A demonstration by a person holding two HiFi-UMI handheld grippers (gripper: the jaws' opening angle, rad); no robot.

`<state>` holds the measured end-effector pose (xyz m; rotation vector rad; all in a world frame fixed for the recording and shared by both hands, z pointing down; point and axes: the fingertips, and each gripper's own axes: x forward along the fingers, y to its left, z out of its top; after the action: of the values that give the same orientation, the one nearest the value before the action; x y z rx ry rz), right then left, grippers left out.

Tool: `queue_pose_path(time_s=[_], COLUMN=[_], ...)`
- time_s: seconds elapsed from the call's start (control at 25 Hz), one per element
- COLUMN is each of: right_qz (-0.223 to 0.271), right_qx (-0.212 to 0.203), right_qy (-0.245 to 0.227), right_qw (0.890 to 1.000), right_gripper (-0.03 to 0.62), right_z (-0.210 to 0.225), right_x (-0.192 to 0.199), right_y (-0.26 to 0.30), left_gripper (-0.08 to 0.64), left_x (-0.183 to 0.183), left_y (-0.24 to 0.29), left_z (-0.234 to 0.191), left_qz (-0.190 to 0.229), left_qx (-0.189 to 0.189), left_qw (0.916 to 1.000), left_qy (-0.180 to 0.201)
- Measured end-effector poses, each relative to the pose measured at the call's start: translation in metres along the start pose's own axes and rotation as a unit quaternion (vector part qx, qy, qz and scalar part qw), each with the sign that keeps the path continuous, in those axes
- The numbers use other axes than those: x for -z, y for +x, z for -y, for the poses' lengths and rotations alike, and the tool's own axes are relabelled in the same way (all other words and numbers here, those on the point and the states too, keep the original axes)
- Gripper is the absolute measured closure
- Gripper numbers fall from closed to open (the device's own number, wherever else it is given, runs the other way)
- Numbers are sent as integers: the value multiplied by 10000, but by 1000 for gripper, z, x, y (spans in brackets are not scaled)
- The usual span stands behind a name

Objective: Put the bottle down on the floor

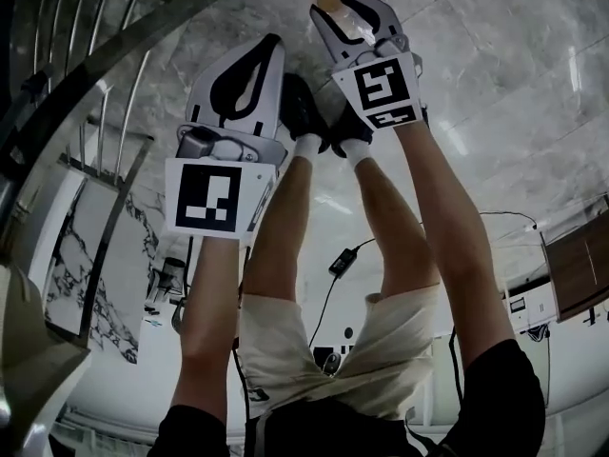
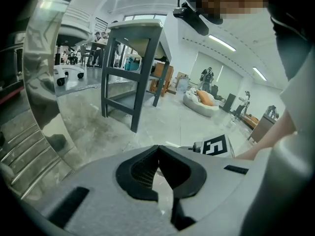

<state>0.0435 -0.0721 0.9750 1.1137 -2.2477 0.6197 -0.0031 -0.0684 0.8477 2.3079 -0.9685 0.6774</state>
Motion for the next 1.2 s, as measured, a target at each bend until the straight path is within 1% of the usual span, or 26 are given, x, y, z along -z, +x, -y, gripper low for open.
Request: queue_pose_path(time_s=[0.12, 0.36, 0.64, 0.88, 1.2], right_qz=[-103, -279, -496, -656, -911], right_qx=[90, 200, 249, 216, 173], right_qy=[46, 34, -258, -413, -542], right_qw=[9999, 9994, 9981, 9968, 9942], right_gripper=[454, 454, 454, 454, 454], right_z=[2, 8, 15, 23, 31], right_x=[18, 45, 70, 86, 98], right_y=[17, 45, 76, 99, 118], left_gripper=[541, 540, 541, 541, 540], left_x=[3, 10, 33, 45, 44], left_y=[4, 16, 33, 40, 47], left_z=[-4, -14, -23, -29, -32], left_qz=[-91, -44, -108, -237, -174], left_qx=[50, 93, 118, 125, 106], left_qw=[9999, 9999, 9999, 9996, 9998], left_qy=[33, 46, 49, 68, -2])
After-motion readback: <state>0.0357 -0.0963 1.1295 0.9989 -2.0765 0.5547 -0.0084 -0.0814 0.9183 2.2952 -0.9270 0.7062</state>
